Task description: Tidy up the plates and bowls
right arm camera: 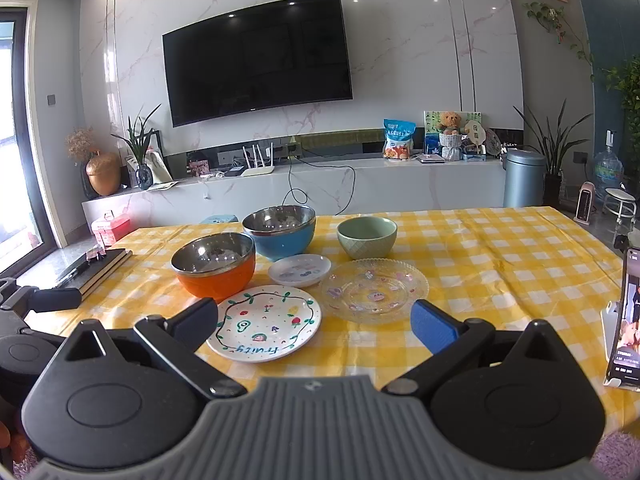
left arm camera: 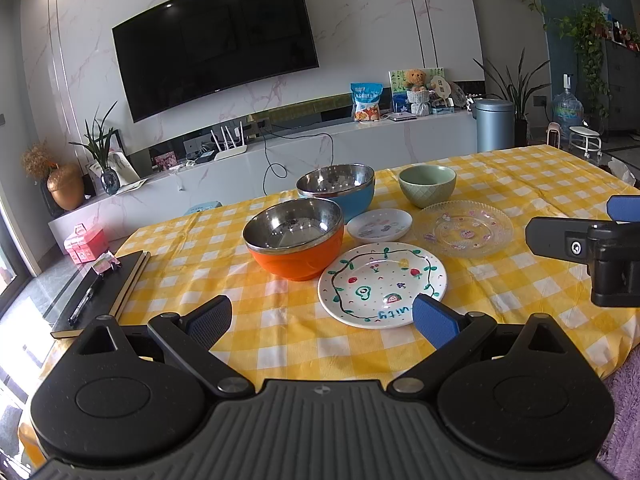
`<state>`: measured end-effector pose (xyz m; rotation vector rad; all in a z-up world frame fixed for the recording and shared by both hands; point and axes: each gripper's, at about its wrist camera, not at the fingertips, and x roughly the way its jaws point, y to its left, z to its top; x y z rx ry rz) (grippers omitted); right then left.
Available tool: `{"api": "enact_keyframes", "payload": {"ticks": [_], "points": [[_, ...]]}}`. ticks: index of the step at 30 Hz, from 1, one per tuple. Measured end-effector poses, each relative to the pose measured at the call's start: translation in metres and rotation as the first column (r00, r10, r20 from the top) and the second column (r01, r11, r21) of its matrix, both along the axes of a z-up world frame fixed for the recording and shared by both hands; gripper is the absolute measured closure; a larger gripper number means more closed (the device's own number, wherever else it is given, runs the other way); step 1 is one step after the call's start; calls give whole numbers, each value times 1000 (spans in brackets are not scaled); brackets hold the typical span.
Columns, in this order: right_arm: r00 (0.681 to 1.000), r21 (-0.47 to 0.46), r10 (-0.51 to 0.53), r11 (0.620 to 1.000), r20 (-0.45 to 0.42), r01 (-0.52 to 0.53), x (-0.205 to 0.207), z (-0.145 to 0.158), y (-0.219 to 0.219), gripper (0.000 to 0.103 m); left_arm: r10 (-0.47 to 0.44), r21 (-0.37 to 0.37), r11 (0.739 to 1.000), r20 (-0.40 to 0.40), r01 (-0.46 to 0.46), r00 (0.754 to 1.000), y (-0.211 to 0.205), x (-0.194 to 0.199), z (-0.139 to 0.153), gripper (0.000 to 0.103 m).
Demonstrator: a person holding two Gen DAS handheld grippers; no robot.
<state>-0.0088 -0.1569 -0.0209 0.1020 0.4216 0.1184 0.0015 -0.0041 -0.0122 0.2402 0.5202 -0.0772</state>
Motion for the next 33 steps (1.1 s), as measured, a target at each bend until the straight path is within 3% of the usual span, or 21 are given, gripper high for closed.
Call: {"api": "enact_keyframes", "payload": {"ticks": [17, 24, 29, 31, 33], "points": [[1000, -5, -5, 1000, -28, 5, 3, -3, 0, 3, 0, -26, 1000, -32, -1, 1000, 5, 4, -3, 0], [997, 37, -60, 997, -48, 62, 11, -15, -8, 3, 40, -110, 993, -75, -48, 996, 24, 15, -4, 0], [996, 11, -57, 998, -75, 58, 25, -28, -6, 6, 56, -219, 972, -151, -88, 987, 38, 29, -12, 0], [995, -13, -43, 999, -91, 42, 30, -34, -2, 18, 61, -242, 965, -170, -102, 984, 42, 32, -17, 15], [993, -31, -31, 999, -115, 28, 37, -40, 2, 22, 56, -249, 963, -197, -105, 979, 43, 38, -21, 24]]}}
